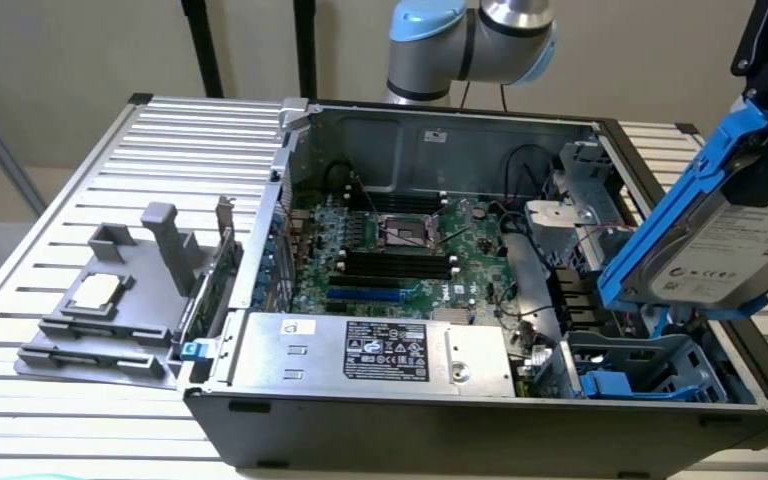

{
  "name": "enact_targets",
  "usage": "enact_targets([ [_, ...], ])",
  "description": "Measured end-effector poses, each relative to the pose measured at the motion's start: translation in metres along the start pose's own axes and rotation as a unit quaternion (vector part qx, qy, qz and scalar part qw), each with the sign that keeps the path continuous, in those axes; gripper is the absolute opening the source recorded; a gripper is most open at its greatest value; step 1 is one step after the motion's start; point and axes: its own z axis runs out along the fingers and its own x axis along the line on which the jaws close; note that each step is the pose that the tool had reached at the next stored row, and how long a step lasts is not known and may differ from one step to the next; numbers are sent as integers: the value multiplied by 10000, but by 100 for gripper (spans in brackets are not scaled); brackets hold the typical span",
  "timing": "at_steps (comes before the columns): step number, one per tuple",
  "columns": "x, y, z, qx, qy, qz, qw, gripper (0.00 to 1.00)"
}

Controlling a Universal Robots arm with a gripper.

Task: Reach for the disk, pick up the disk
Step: 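Pick up the disk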

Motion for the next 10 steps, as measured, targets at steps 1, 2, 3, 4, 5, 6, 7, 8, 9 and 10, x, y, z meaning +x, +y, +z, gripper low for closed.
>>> enact_targets([
  [1, 7, -5, 2, -1, 0, -13, 10000, 33],
  [2, 13, -9, 3, -1, 0, -27, 10000, 33],
  [3, 17, -14, 4, -2, 0, -45, 10000, 33],
  [4, 20, -17, 6, -2, -1, -66, 10000, 33],
  [5, 22, -19, 6, -1, -2, -90, 10000, 33],
  [6, 24, -21, 6, 2, -5, -114, 9999, 33],
  [7, 25, -22, 7, 7, -10, -139, 9999, 33],
  [8, 27, -24, 6, 15, -15, -163, 9999, 33],
  [9, 28, -25, 6, 26, -22, -183, 9998, 33],
  [10, 29, -25, 6, 32, -25, -201, 9998, 33],
])
